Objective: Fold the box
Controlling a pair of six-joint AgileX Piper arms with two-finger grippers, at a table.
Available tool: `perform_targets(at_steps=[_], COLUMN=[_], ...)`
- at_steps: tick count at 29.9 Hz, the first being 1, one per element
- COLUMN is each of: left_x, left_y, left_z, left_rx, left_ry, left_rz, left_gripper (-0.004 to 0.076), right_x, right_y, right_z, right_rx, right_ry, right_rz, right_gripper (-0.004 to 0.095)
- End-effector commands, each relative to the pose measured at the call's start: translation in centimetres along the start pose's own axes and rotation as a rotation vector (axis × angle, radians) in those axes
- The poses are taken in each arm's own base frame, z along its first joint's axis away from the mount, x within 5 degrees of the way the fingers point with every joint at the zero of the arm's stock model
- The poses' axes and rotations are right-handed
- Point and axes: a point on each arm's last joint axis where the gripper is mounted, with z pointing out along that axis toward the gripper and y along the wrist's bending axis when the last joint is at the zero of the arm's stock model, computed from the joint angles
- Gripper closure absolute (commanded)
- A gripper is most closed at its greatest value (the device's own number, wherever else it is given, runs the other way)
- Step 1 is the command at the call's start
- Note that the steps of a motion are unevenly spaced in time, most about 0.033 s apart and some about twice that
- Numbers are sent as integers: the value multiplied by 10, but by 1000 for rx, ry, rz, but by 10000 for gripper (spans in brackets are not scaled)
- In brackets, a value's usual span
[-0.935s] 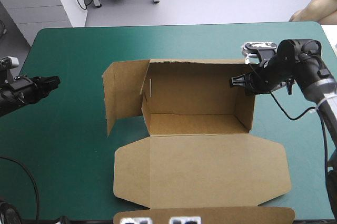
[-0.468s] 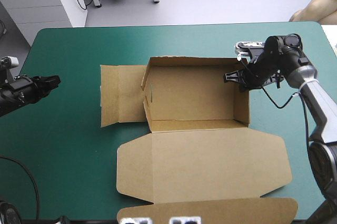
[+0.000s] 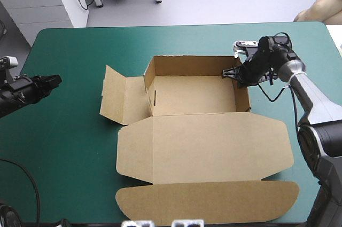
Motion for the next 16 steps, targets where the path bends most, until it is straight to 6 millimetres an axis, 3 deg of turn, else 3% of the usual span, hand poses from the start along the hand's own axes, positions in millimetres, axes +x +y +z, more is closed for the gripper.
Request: perform_targets(at_steps=[1,11,16], left_x=[-13,-13,-13], left_y=[-11,-12,-11], left_z=[-9,-9,-9], left_rx=[26,32,27], left_ry=[-89,-85,-82], left_rz=[0,0,4], left_gripper=[717,717,717], right_x=[-5,-15,-10], right_y=[2,7,10], right_z=[-22,-52,-72], right_rx=[-9,-14,-18], right_ry=[-61,-78,-64], right_rz=[-4,-9,-3], right_gripper=[831,302,247])
